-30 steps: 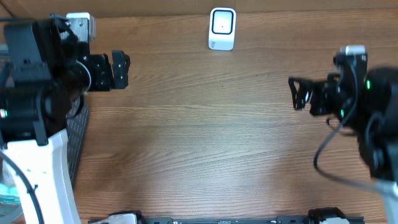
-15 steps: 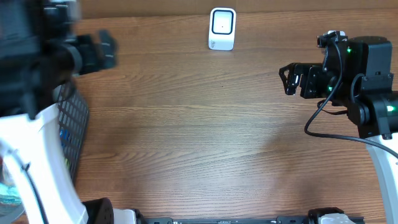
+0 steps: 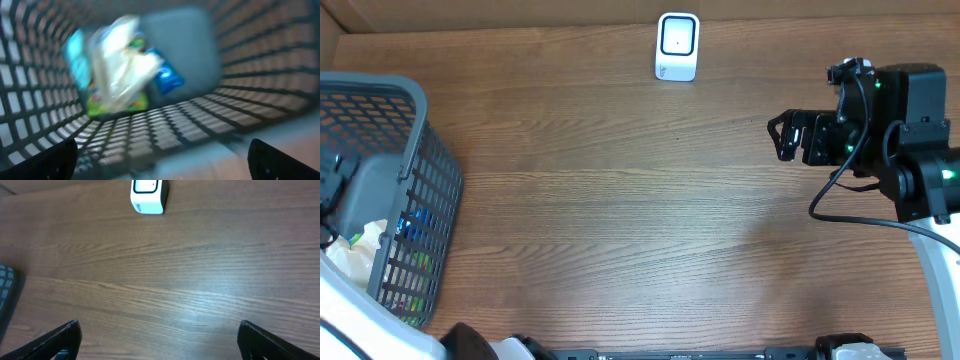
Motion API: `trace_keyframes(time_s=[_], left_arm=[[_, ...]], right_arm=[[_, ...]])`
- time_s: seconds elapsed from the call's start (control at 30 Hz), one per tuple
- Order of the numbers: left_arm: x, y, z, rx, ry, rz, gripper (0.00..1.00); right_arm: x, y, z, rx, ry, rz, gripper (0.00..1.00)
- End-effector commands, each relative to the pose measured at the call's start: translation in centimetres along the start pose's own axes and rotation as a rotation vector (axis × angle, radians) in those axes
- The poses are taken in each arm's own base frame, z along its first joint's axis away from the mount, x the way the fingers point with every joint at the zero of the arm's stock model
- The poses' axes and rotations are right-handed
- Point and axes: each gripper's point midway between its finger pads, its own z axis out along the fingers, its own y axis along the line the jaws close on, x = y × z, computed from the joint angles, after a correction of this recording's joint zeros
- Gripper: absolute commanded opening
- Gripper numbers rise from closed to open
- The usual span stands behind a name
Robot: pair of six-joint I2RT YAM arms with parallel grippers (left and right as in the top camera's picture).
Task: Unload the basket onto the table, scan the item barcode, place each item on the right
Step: 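Raise the left gripper and reach down into the grey basket, then grasp the clear cookie bag in the basket with the left gripper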
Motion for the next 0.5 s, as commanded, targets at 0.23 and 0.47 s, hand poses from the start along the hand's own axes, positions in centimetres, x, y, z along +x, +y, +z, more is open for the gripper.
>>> trace_keyframes(time_s=[0.23, 0.47], left_arm=[[1.1, 5.7, 13.4, -0.148, 0.113, -0.201, 1.0], [1.9, 4.3, 20.4, -0.039, 0.086, -0.095, 1.0]], right_arm=[[0.3, 0.5, -0.7, -0.006, 0.009, -0.025, 1.0], [0.4, 0.2, 0.1, -0.003, 0.033, -0.021, 1.0]])
